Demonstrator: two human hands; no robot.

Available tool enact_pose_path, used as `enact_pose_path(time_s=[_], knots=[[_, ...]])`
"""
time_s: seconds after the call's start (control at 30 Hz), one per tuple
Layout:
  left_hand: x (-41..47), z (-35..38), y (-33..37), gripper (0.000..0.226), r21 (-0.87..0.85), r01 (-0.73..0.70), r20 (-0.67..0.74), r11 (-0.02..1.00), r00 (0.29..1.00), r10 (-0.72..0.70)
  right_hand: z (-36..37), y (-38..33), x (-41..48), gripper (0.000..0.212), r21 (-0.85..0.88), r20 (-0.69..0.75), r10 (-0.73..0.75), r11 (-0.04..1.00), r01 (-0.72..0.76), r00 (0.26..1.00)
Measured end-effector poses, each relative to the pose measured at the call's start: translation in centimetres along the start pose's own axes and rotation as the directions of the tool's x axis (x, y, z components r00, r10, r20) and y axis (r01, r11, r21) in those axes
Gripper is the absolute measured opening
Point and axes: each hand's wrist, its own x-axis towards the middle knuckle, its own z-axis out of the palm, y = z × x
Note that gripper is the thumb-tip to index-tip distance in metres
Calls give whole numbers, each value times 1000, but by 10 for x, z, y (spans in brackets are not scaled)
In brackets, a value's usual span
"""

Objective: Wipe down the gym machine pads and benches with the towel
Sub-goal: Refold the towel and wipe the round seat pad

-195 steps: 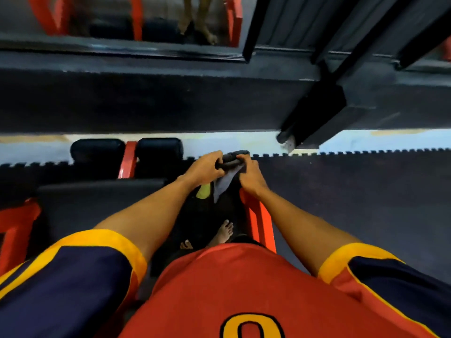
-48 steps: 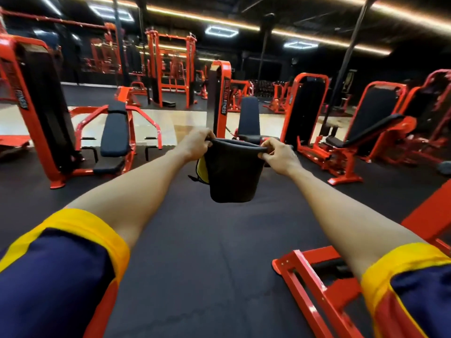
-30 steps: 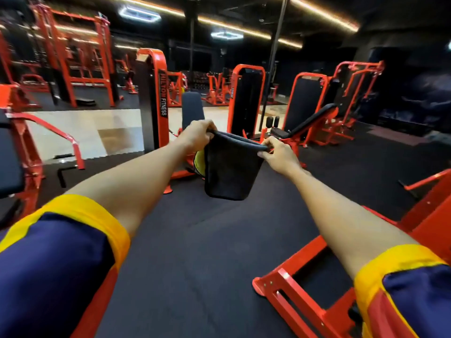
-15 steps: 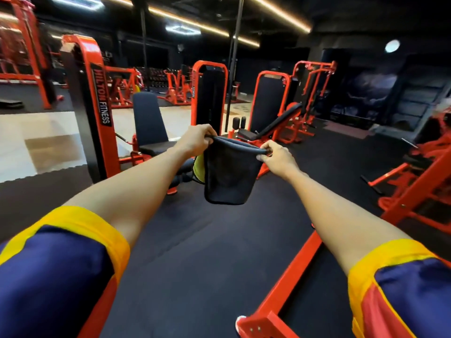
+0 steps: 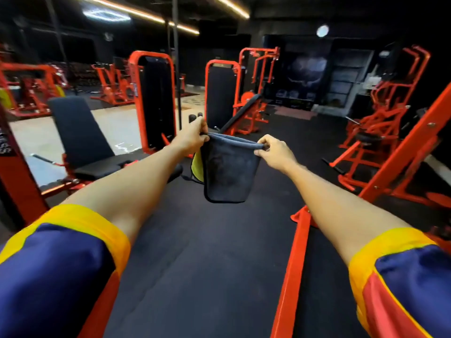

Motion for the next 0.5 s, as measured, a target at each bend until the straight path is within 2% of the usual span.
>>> enact_pose_path(time_s=[0.23, 0.5], knots=[[128, 31, -18, 16, -47, -170, 36, 984, 985, 171, -4, 17, 88, 17, -67, -83, 83, 994, -89, 993], [270, 145, -17, 22, -193, -237, 85, 952, 963, 256, -6, 119, 212, 16, -123, -176, 170, 973, -193, 970]])
